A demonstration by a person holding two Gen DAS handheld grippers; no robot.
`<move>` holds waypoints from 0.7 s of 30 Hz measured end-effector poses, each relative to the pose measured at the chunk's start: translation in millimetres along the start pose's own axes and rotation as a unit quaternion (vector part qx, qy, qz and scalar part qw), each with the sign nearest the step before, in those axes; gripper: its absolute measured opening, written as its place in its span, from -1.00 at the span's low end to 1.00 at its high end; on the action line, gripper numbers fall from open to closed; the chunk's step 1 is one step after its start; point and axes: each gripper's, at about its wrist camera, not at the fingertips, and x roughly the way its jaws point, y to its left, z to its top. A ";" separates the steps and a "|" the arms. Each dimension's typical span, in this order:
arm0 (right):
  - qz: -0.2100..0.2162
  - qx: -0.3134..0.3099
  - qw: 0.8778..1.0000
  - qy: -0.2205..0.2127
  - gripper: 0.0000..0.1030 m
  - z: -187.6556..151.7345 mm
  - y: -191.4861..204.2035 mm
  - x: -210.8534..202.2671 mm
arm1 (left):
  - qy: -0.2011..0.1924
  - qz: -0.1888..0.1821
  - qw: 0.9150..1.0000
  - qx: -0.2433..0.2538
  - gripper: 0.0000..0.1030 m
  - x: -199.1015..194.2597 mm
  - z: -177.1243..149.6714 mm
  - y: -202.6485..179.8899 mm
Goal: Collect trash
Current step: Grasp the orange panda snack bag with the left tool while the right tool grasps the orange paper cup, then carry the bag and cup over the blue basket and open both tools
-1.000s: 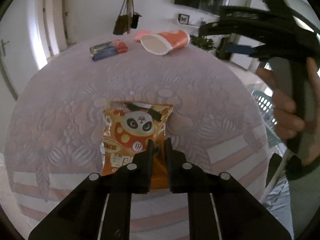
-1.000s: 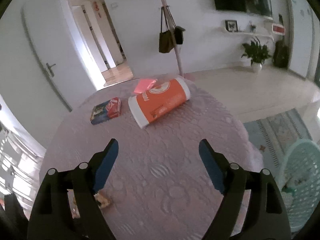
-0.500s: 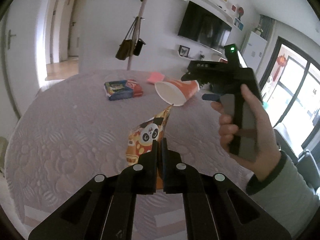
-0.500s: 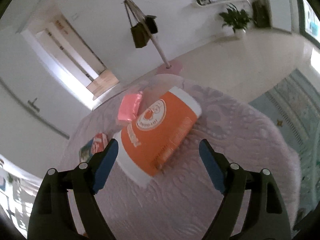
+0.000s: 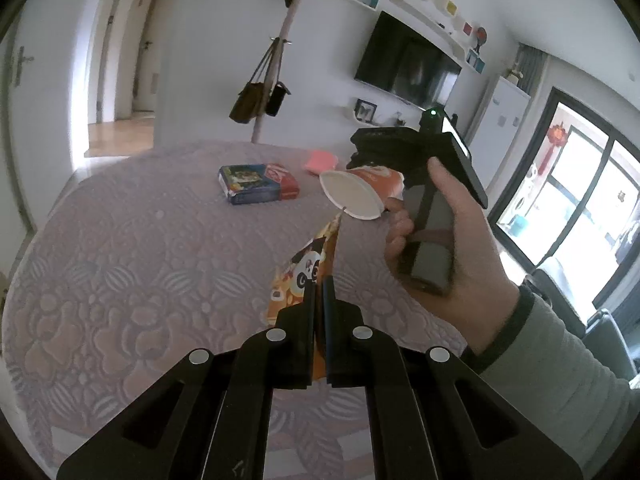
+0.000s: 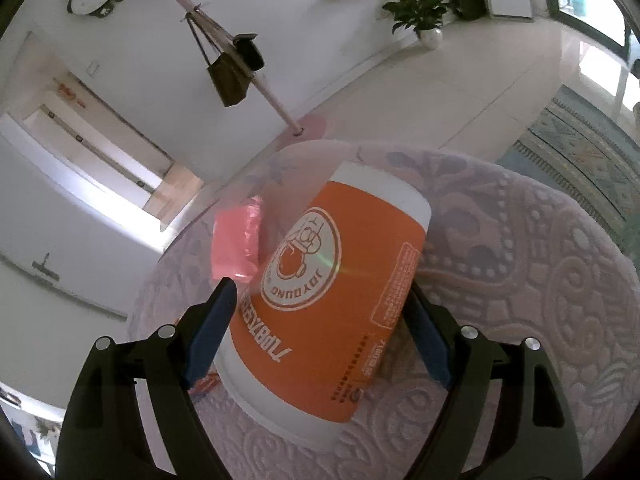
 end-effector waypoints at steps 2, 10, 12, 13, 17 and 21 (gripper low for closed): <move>0.001 -0.010 1.000 -0.002 0.40 -0.1 3.4 2.6 | -0.002 0.001 1.000 0.000 -0.96 -0.2 -0.8 -0.7; 0.043 -0.020 0.999 -0.019 0.09 -8.6 -8.8 -26.4 | 0.000 0.000 1.000 0.003 -0.96 -1.0 -4.3 -10.0; 0.051 -0.030 0.998 -0.027 0.02 -10.3 -8.8 -38.2 | 0.002 -0.002 1.000 0.002 -0.96 0.4 -5.4 -13.0; 0.054 -0.035 0.997 -0.031 -0.02 -11.5 -9.3 -43.5 | 0.001 -0.001 1.000 0.003 -0.96 0.7 -5.7 -14.3; 0.061 -0.056 0.995 -0.063 -0.07 -17.2 -17.2 -75.2 | -0.005 -0.005 1.000 0.007 -0.96 -3.6 -2.8 -20.7; 0.072 -0.060 0.992 -0.088 -0.07 -20.3 -33.1 -106.2 | -0.014 -0.008 1.000 0.018 -0.96 -9.0 2.6 -30.9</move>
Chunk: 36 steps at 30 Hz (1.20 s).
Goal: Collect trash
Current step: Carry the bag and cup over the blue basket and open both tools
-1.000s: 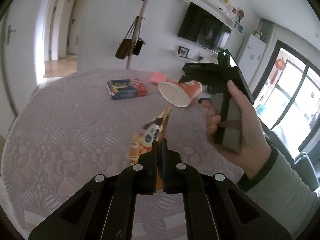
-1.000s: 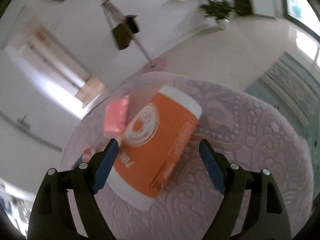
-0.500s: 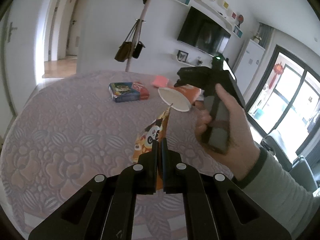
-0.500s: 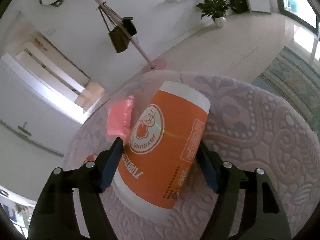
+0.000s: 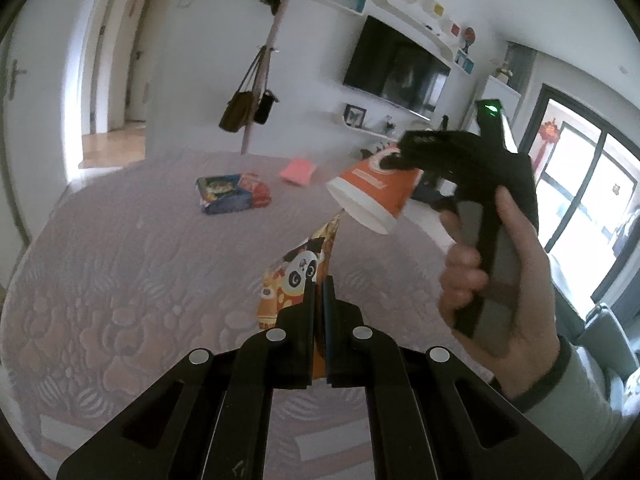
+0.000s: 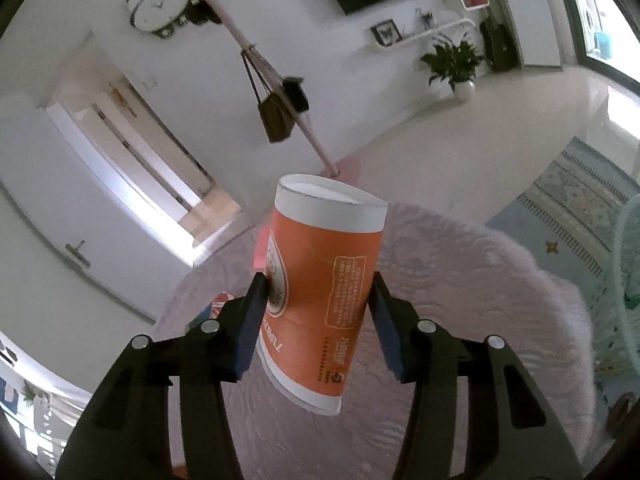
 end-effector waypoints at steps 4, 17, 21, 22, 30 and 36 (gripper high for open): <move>-0.004 -0.006 0.999 -0.035 -0.07 3.5 -18.8 -40.4 | -0.011 -0.008 1.000 0.013 -0.96 -2.8 8.8 -15.9; -0.111 0.037 0.980 -0.163 -0.07 12.0 -153.5 -178.7 | -0.012 -0.083 0.992 0.096 -0.96 35.7 32.5 -127.9; -0.177 0.034 0.962 -0.204 -0.07 10.9 -193.5 -215.4 | -0.006 -0.122 0.984 0.131 -0.96 57.7 41.0 -182.1; -0.187 0.035 0.959 -0.210 -0.07 9.3 -202.3 -222.1 | -0.003 -0.134 0.981 0.141 -0.96 64.8 42.5 -198.4; -0.254 0.063 0.941 -0.213 -0.06 8.3 -281.7 -244.5 | 0.049 -0.189 0.963 0.185 -0.96 128.9 38.8 -289.1; -0.241 0.113 0.944 -0.195 -0.04 -7.6 -329.5 -241.6 | 0.139 -0.239 0.945 0.177 -0.96 198.1 16.1 -322.4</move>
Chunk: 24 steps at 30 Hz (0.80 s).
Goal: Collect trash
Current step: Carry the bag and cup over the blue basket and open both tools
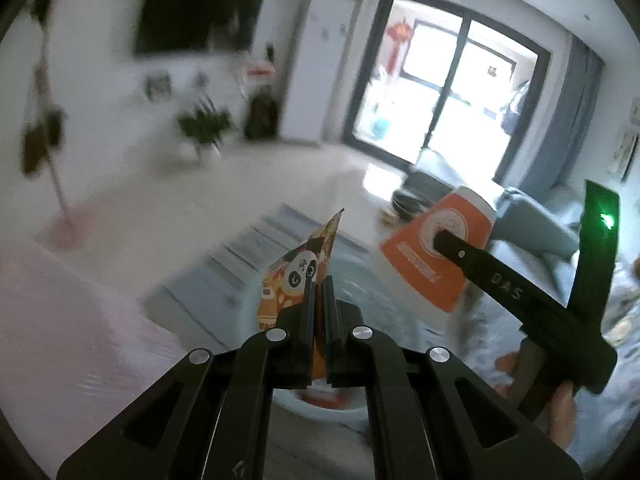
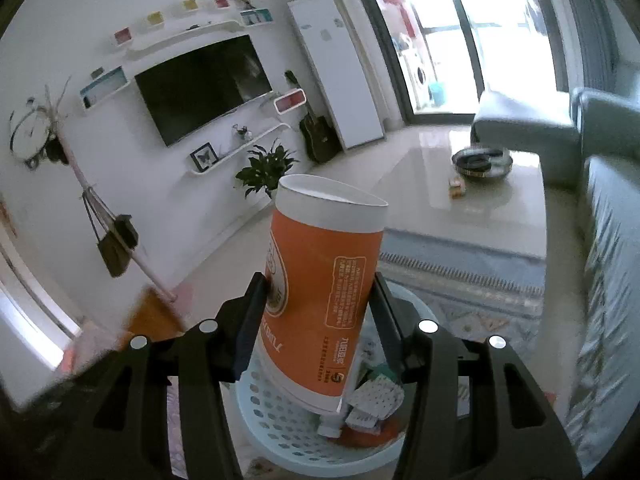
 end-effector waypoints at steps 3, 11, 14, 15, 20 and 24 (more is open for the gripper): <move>-0.016 0.007 1.000 0.024 -0.04 -5.7 -13.6 14.7 | 0.044 -0.037 0.998 -0.036 -0.96 34.4 -8.6 13.7; -0.037 0.025 0.997 0.063 -0.01 -17.1 -27.3 44.9 | 0.070 -0.006 0.997 -0.026 -0.85 79.1 -24.7 11.7; -0.036 0.018 0.997 0.070 0.17 -17.6 -25.5 47.8 | 0.067 -0.005 0.997 -0.029 -0.13 79.8 -24.5 9.2; -0.039 0.014 0.997 0.067 0.27 -17.6 -23.9 46.8 | 0.059 0.001 0.998 -0.029 -0.03 77.1 -24.4 8.4; -0.034 0.004 0.998 0.056 0.28 -16.0 -13.5 37.6 | 0.032 0.015 0.999 -0.016 0.18 53.4 -21.2 3.3; -0.019 -0.005 0.999 0.049 0.28 -14.2 -1.7 28.7 | 0.012 0.016 0.999 -0.025 0.22 29.3 -18.0 9.6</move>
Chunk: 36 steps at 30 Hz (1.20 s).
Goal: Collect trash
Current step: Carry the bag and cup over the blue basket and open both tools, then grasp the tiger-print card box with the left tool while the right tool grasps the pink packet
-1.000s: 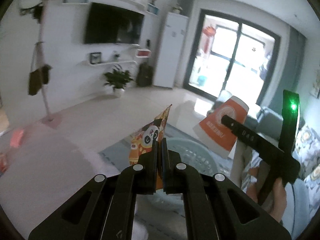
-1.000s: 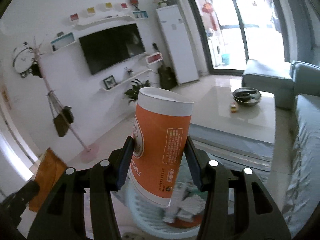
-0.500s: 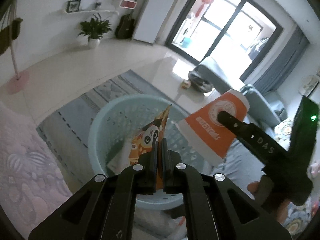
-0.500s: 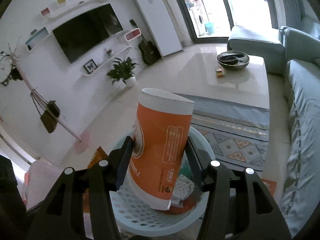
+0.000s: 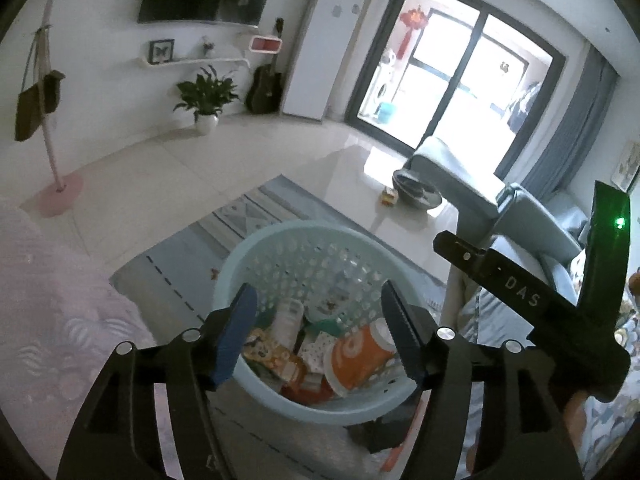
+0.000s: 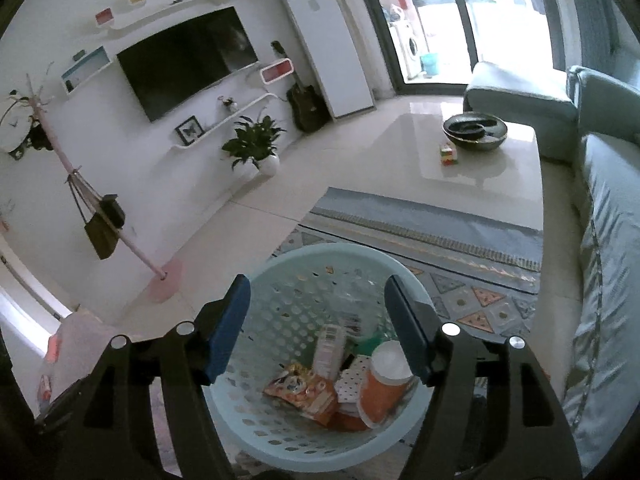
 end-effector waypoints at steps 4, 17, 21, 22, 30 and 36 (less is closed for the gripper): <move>0.017 -0.015 1.000 -0.005 0.28 -0.1 17.7 -10.0 | -0.024 0.011 1.000 -0.012 0.22 -28.3 1.2 9.9; 0.108 -0.130 0.985 -0.020 0.28 -20.2 152.1 -43.0 | -0.141 0.117 0.981 -0.064 0.46 -163.7 0.0 84.7; 0.140 -0.179 0.974 -0.018 0.28 -31.6 208.9 -49.9 | -0.161 0.171 0.967 -0.096 0.49 -203.9 -6.9 130.4; 0.149 -0.192 0.970 -0.015 0.33 -35.3 223.3 -51.0 | -0.163 0.182 0.964 -0.101 0.51 -212.4 -9.3 140.9; 0.218 -0.250 0.943 0.028 0.62 -66.0 331.1 -43.2 | -0.148 0.270 0.943 -0.130 0.51 -263.0 -29.7 234.5; 0.236 -0.272 0.930 0.068 0.52 -91.9 397.4 -9.6 | -0.116 0.253 0.950 -0.142 0.52 -268.6 -40.5 301.7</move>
